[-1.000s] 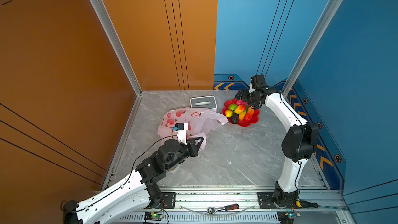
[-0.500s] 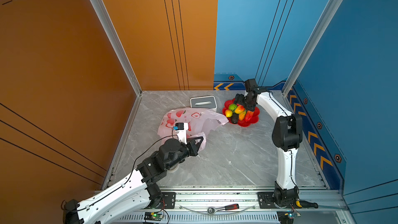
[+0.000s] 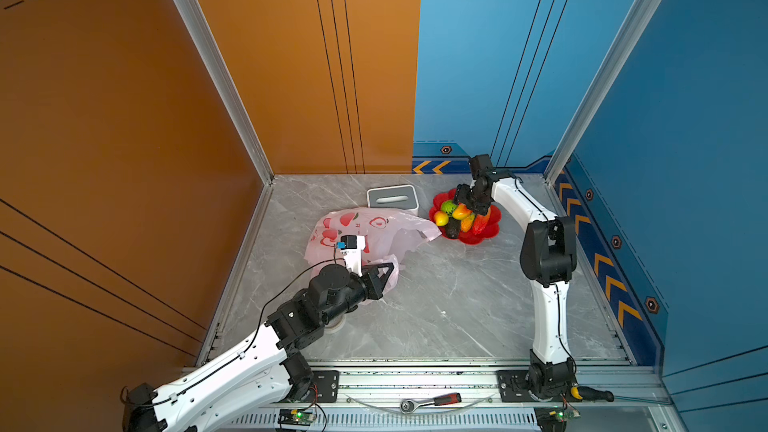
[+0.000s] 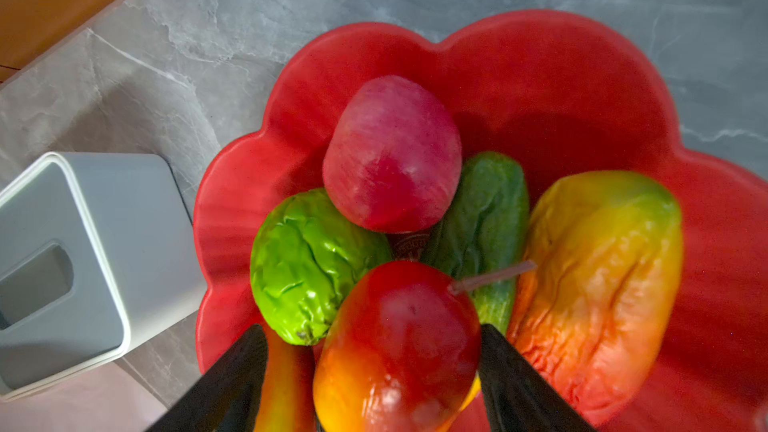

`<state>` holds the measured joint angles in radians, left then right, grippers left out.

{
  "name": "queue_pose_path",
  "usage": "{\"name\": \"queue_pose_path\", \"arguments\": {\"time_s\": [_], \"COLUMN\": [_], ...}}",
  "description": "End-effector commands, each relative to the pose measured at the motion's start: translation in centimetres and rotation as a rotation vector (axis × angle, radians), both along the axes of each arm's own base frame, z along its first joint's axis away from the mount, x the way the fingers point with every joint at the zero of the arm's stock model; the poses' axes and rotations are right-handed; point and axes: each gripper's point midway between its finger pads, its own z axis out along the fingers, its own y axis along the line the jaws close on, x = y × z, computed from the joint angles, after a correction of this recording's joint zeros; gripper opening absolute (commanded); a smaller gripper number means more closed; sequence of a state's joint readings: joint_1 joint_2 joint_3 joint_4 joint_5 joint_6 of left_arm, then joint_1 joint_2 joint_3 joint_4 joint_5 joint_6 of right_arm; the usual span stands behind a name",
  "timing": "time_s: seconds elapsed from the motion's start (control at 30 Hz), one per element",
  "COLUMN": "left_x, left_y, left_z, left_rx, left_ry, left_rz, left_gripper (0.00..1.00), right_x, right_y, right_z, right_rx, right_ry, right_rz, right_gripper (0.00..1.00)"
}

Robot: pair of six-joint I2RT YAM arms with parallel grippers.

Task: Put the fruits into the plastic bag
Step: 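Lower the right gripper and grasp the red mango in the bowl, then carry the red mango with the right gripper into the bag mouth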

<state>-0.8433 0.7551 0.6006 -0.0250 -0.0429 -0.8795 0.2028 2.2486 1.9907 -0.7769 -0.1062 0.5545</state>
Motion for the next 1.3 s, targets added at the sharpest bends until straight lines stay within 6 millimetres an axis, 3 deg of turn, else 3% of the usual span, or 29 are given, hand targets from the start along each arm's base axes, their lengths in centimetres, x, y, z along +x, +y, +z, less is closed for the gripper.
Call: {"name": "queue_pose_path", "arguments": {"time_s": [0.0, 0.17, 0.37, 0.57, 0.87, 0.9, 1.27], "left_x": [0.1, 0.3, 0.4, 0.4, 0.4, 0.4, 0.5], "left_y": [-0.1, 0.1, 0.3, 0.6, 0.5, 0.4, 0.1], "left_z": [1.1, 0.8, 0.8, 0.8, 0.9, 0.9, 0.9], "left_rx": [-0.028, -0.042, -0.051, -0.061, -0.071, -0.071, -0.08], "left_ry": [-0.021, -0.013, -0.012, -0.014, -0.016, -0.015, -0.015], "left_rz": [-0.013, -0.005, 0.0, 0.006, -0.001, -0.003, -0.01], "left_gripper": [0.0, 0.0, 0.0, 0.0, 0.0, 0.0, 0.0], "right_x": [0.0, -0.3, -0.6, -1.0, -2.4, -2.7, -5.4], "right_y": [-0.7, -0.7, -0.9, -1.4, -1.8, -1.7, -1.1], "right_z": [-0.5, -0.7, -0.8, 0.2, 3.8, 5.2, 11.0], "right_rx": [-0.021, -0.026, -0.037, -0.055, -0.013, 0.006, 0.22], "right_ry": [0.02, 0.027, 0.032, 0.015, -0.047, -0.074, -0.193], "right_rz": [-0.016, -0.017, -0.02, -0.024, -0.028, -0.03, -0.021], "right_gripper": [0.72, 0.68, 0.52, 0.47, 0.47, 0.47, 0.47]}}
